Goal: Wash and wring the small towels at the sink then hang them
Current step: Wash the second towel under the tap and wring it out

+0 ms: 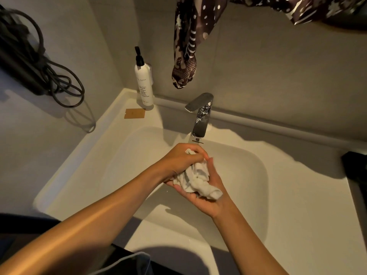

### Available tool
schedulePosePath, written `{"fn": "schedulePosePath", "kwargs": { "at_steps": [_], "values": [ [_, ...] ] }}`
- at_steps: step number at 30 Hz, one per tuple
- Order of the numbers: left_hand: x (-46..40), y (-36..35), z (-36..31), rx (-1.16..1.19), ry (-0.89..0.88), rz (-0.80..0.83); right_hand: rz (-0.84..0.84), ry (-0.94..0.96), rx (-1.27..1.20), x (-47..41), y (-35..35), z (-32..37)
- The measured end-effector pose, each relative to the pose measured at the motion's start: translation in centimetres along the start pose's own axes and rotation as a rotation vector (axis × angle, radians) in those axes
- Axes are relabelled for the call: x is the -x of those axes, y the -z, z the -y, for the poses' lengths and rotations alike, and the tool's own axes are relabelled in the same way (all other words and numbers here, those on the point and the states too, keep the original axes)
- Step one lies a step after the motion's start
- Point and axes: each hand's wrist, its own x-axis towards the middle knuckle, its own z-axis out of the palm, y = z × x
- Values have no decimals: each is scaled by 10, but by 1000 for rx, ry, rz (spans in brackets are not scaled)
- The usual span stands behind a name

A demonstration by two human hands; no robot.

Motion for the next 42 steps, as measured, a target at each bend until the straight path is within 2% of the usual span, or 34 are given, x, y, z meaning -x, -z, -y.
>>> {"fn": "schedulePosePath", "kwargs": {
  "at_steps": [2,5,9,17,22,26,32,37,40,42],
  "values": [
    [2,1,-1,-55,-6,45,17,-79,73,2,-2,3],
    [1,1,-1,-93,-6,52,-6,-149,312,-1,-5,5],
    [-5,-6,0,-175,-22,26,-109,-61,576,-3,-6,2],
    [-20,-19,18,-253,178,-161,-356,51,941,-14,0,-7],
    [-22,-23,34,-276,319,-244,-546,218,1425,-28,17,-20],
    [-22,-24,51,-331,440,-288,-658,272,1693,-39,34,-35],
    [-6,-17,81,-426,614,-275,-663,294,1847,-41,53,-66],
    [6,-13,102,-459,676,-324,-722,178,1898,-42,64,-83],
    [11,-12,101,-369,662,-379,-729,163,1935,-43,66,-83],
    [14,-12,96,-169,594,-399,-751,200,1945,-42,66,-79]
  ]
}}
